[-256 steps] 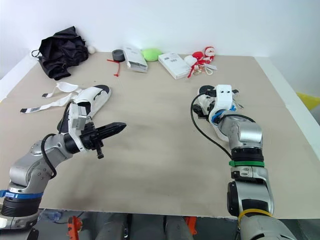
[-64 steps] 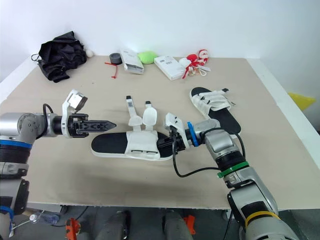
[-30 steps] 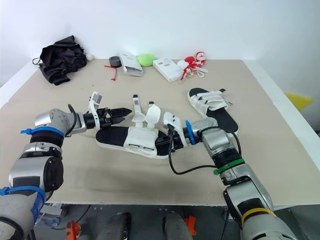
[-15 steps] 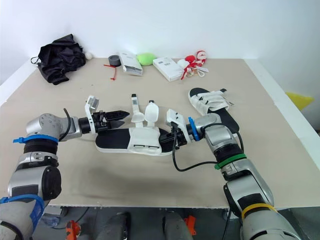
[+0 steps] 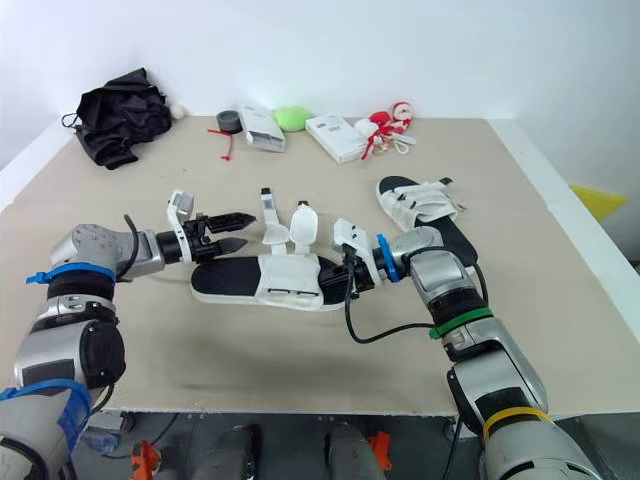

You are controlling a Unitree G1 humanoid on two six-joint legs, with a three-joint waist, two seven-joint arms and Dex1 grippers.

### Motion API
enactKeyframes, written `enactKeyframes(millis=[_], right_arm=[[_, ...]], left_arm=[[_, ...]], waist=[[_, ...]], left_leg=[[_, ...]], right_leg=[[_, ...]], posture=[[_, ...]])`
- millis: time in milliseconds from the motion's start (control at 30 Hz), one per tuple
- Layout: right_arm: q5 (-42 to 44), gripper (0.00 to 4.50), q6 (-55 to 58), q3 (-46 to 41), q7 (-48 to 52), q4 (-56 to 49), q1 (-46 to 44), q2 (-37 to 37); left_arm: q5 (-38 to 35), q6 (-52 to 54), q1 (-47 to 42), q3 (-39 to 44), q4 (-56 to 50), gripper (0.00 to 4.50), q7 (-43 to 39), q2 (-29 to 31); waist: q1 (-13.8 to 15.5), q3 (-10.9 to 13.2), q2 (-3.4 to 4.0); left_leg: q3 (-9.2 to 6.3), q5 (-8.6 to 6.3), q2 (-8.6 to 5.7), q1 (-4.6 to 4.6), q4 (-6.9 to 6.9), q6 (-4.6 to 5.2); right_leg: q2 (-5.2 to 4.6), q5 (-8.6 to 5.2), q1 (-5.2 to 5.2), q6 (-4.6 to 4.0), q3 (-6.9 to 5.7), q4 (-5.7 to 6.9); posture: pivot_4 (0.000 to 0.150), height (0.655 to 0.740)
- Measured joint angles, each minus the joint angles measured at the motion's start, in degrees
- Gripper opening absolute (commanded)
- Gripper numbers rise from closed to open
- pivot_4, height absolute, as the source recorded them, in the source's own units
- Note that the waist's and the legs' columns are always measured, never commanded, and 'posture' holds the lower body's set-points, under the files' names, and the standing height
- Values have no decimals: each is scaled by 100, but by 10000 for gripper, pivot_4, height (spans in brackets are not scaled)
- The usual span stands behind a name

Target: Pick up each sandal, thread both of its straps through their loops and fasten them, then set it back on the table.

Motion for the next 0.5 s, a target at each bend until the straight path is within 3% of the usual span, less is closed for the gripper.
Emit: enactKeyframes(millis=[133,500], right_arm=[[0,0,47,-28,59,-127,55,-30],[0,0,145,-95,51,-317,149,-61]], left_arm=[[31,56,-167,68,191,44305,72,382],[286,-363,-363,-23,748,44305,261,268]], waist=[[-6,4,-14],[13,5,-28]], left_leg=[[0,2,1,-23,-25,-11],[0,-2,0,-27,-31,-22]], right_leg=[[0,-8,-26,3,2,-4],[-2,-15,-27,3,1,-11]], posture=[[1500,7380],[1500,7380]])
